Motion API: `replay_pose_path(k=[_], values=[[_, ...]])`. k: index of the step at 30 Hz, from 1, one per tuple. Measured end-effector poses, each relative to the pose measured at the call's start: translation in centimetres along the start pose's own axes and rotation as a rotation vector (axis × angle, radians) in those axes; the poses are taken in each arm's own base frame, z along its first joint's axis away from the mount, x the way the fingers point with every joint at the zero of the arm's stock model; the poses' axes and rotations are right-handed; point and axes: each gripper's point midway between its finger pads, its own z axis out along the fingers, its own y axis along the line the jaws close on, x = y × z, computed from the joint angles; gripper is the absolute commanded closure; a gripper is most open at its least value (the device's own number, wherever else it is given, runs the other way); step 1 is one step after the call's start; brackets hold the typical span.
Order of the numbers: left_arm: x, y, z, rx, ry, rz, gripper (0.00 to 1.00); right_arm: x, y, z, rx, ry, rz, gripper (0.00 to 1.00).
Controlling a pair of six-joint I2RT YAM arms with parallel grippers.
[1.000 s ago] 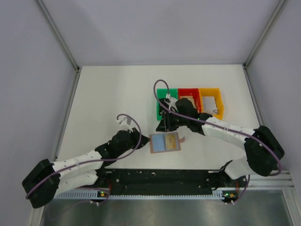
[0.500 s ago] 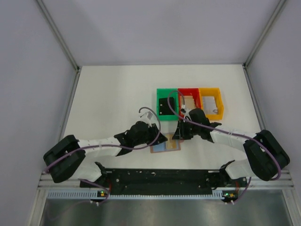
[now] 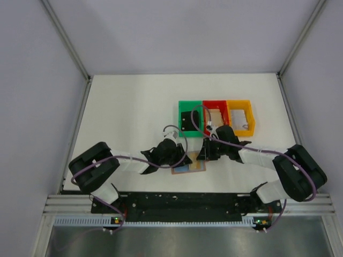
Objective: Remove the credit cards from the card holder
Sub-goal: Remove the credit card from the card holder.
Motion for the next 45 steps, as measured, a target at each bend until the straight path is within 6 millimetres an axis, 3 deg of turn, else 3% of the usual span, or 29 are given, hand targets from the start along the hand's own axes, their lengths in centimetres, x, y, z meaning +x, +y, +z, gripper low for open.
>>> replay_pose_path(k=[7, 11, 20, 26, 40, 45], values=[[-0.2, -0.3, 0.3, 0.012, -0.007, -0.030, 0.61, 0.1, 0.1, 0.1, -0.015, 0.009, 0.002, 0.74], [-0.2, -0.5, 0.4, 0.023, -0.009, -0.050, 0.66, 0.2, 0.3, 0.3, -0.030, 0.015, 0.002, 0.74], [0.3, 0.1, 0.0, 0.063, -0.020, -0.110, 0.79, 0.2, 0.4, 0.4, -0.044, 0.019, 0.002, 0.74], [0.5, 0.2, -0.2, 0.083, -0.018, -0.125, 1.00, 0.2, 0.6, 0.5, -0.052, 0.019, 0.007, 0.75], [0.2, 0.3, -2.3, 0.201, -0.086, -0.158, 1.00, 0.5, 0.9, -0.3, -0.124, -0.017, 0.075, 0.65], [-0.3, -0.7, -2.9, 0.268, -0.118, -0.152, 1.00, 0.6, 1.9, -0.5, -0.190, -0.022, 0.082, 0.65]])
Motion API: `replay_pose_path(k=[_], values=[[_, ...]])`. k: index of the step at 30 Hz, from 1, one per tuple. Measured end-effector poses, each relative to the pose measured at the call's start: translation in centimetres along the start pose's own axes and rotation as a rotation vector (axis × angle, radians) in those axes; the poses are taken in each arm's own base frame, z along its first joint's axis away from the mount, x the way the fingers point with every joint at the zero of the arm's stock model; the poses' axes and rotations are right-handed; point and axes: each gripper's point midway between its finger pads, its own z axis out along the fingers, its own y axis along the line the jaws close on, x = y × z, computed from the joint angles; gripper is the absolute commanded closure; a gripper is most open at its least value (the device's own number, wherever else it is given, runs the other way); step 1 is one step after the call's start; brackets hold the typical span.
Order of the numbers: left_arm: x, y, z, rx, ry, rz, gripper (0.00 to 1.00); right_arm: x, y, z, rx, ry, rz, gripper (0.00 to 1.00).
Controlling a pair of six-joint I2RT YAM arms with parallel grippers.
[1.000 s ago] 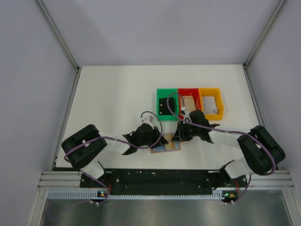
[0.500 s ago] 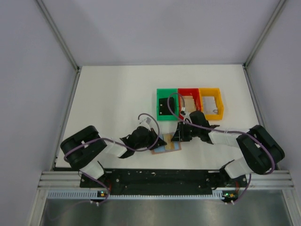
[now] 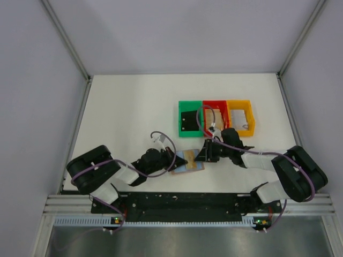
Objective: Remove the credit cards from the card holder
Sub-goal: Remove the credit card from the card holder.
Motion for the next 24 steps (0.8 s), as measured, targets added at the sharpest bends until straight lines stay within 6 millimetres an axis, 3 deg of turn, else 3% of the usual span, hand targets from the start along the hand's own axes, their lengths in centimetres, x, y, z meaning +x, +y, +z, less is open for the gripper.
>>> replay_pose_path(k=[8, 18, 24], values=[[-0.4, -1.2, -0.6, 0.074, -0.029, 0.005, 1.00, -0.6, 1.4, -0.1, -0.089, -0.028, -0.002, 0.66], [-0.7, -2.0, -0.8, 0.111, -0.045, 0.005, 1.00, -0.6, 1.8, -0.3, -0.175, -0.036, 0.034, 1.00], [-1.0, -1.9, -1.2, 0.112, -0.062, -0.006, 1.00, -0.9, 2.2, -0.7, -0.207, -0.045, 0.035, 1.00]])
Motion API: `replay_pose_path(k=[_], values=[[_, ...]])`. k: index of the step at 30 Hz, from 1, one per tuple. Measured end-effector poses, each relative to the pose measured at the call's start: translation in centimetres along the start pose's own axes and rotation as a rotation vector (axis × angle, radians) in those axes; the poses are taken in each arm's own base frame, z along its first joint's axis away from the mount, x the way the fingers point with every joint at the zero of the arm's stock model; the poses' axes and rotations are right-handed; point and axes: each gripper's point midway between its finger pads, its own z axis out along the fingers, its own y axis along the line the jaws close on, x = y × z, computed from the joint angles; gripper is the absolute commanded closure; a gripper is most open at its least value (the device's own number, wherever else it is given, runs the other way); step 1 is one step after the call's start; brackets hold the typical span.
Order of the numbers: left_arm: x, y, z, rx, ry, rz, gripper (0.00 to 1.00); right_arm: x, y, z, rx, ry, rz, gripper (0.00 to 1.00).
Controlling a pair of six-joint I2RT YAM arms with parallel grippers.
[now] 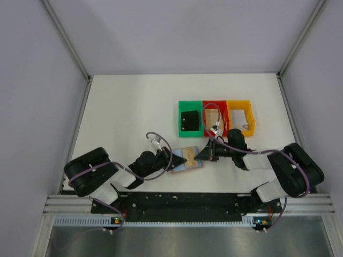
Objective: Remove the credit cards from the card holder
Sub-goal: Remove the credit card from the card holder.
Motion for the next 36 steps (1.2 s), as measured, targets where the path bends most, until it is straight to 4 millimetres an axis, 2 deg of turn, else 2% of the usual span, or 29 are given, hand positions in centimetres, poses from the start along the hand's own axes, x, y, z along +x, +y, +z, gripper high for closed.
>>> replay_pose_path(k=[10, 11, 14, 17, 23, 28, 30, 31, 35, 36], values=[[-0.9, 0.4, -1.9, -0.021, -0.065, -0.008, 1.00, -0.1, -1.2, -0.6, 0.028, -0.015, 0.018, 1.00], [-1.0, 0.5, -1.9, -0.027, -0.069, -0.009, 1.00, -0.1, -1.1, -0.6, 0.026, -0.014, 0.017, 0.97], [-1.0, 0.6, -1.9, -0.029, -0.072, -0.009, 1.00, -0.2, -0.7, -0.6, 0.006, -0.016, 0.015, 0.80], [-0.9, 0.3, -1.9, -0.016, -0.065, -0.008, 1.00, -0.5, 0.3, -0.6, -0.042, -0.024, 0.006, 0.70], [-0.5, -0.6, -1.7, 0.025, -0.034, -0.008, 1.00, -1.0, 1.9, -0.7, -0.113, -0.032, -0.024, 0.64], [-0.5, -2.0, -1.6, 0.081, -0.026, -0.003, 1.00, -0.5, 2.4, -0.3, -0.140, -0.008, -0.027, 0.64], [-0.5, -2.4, -1.6, 0.098, -0.024, -0.001, 1.00, -0.3, 2.5, -0.2, -0.148, 0.001, -0.022, 0.65], [-0.5, -2.6, -1.6, 0.104, -0.023, -0.001, 1.00, -0.2, 2.5, -0.1, -0.151, 0.005, -0.019, 0.69], [-0.4, -2.8, -1.6, 0.120, -0.016, 0.001, 1.00, -0.2, 3.1, 0.0, -0.184, 0.010, -0.023, 1.00], [-0.4, -2.8, -1.5, 0.119, -0.016, 0.001, 1.00, -0.3, 3.3, -0.1, -0.194, 0.008, -0.028, 1.00]])
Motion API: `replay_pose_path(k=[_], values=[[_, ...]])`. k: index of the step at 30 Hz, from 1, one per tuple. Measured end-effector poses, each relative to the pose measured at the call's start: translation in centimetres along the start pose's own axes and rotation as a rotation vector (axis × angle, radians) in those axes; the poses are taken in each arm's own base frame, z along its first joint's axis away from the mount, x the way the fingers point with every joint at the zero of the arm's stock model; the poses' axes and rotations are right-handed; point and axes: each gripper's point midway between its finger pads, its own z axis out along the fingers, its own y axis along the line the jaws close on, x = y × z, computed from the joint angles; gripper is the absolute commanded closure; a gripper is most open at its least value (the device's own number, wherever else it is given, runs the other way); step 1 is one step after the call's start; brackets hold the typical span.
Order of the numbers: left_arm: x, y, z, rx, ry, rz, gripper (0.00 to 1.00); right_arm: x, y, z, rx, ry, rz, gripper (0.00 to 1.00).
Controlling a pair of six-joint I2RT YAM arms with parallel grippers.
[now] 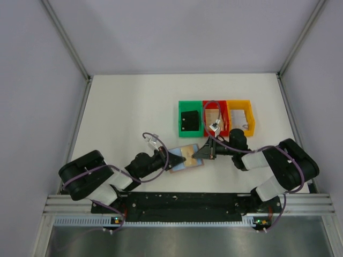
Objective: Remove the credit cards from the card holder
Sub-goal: Remove the credit card from the card holder.
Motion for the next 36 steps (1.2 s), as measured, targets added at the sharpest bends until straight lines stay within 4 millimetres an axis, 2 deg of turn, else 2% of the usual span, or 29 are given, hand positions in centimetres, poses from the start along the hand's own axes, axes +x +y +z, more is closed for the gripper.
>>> replay_pose_path(k=[5, 10, 20, 23, 25, 30, 36], values=[[-0.2, 0.4, -0.3, -0.007, -0.018, -0.012, 1.00, -0.3, 0.5, -0.1, -0.023, -0.005, -0.012, 1.00], [-0.1, 0.3, -0.8, 0.004, -0.025, -0.036, 1.00, 0.2, 0.6, -0.4, -0.035, 0.005, -0.005, 1.00], [-0.3, 1.2, -1.2, -0.027, -0.049, -0.057, 0.99, -0.3, -0.3, -1.1, -0.012, -0.034, 0.009, 1.00], [-0.2, 1.5, -1.2, -0.035, -0.046, -0.058, 1.00, -0.4, -0.2, -1.1, -0.013, -0.034, 0.010, 0.74], [0.0, 1.8, -1.2, -0.045, -0.039, -0.059, 1.00, -0.3, -0.2, -1.1, -0.013, -0.033, 0.014, 0.62], [0.8, 2.9, -1.2, -0.078, -0.004, -0.064, 1.00, 0.0, -0.3, -0.9, -0.015, -0.019, 0.020, 0.57], [1.1, 3.1, -1.1, -0.086, 0.012, -0.068, 1.00, 0.7, -1.0, -0.6, 0.002, 0.001, 0.040, 0.55]])
